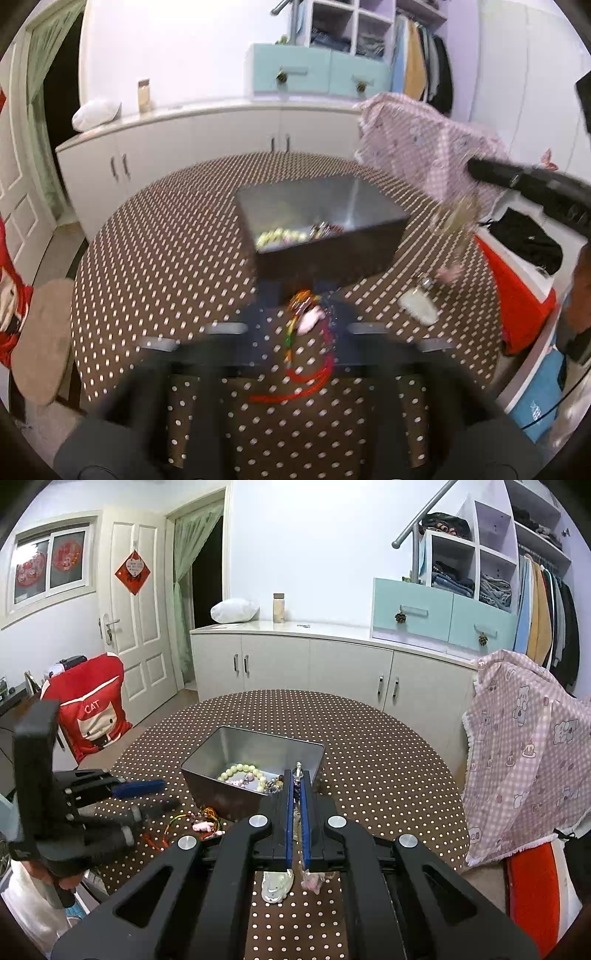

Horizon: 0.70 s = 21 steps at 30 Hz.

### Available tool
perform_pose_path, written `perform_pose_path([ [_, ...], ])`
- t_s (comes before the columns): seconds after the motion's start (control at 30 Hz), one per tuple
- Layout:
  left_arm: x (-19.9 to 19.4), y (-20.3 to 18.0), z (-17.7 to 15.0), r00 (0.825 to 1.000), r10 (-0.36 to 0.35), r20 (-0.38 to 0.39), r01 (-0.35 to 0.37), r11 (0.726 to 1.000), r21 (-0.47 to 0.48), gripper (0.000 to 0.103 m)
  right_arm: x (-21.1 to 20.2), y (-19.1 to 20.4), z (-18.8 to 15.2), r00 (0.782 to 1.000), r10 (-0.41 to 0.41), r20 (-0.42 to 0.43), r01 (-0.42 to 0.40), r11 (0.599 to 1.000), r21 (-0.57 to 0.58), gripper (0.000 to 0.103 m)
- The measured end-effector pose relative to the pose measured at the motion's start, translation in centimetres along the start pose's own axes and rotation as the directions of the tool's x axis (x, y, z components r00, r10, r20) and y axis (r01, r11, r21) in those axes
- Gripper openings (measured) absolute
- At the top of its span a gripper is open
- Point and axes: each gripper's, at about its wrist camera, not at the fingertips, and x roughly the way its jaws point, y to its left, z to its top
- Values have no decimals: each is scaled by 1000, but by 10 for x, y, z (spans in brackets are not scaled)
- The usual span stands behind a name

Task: Organize jewelry
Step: 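Lift the cord and chain and carry them over the tin box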

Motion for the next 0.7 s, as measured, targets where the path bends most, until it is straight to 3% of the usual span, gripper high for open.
perform_pose_path([
  [0.07, 2, 6, -9, 1000, -22, 10, 23, 999, -29, 87, 1, 0, -1, 1000, 1, -4, -1, 1000, 2, 2],
  [0.17, 13, 7, -18, 999, -13, -41, 12, 999, -30, 87, 5, 0, -4, 1000, 5, -17, -5, 1000, 6, 2],
  [0.3, 32, -7, -32, 992, 35, -124, -29, 998, 49, 86, 5, 2, -6, 1000, 8, -22, -8, 1000, 6, 2],
  [0.37, 32, -15, -35, 994, 41, -97, -32, 995, 93, 64, 5, 3, -6, 1000, 8, -24, -8, 1000, 6, 2],
  [0.43, 27, -18, -33, 995, 2, -97, 9, 994, 109, 8, 4, 4, -6, 1000, 6, -24, -6, 1000, 3, 2],
  [0.5, 25, -23, -31, 993, 70, -92, -56, 988, 147, 5, 2, 3, -5, 1000, 4, -21, -4, 1000, 4, 2],
  [0.7, 12, -7, -20, 996, 71, -45, -68, 994, 81, 4, -2, 1, -4, 1000, 0, -13, 0, 1000, 5, 2],
])
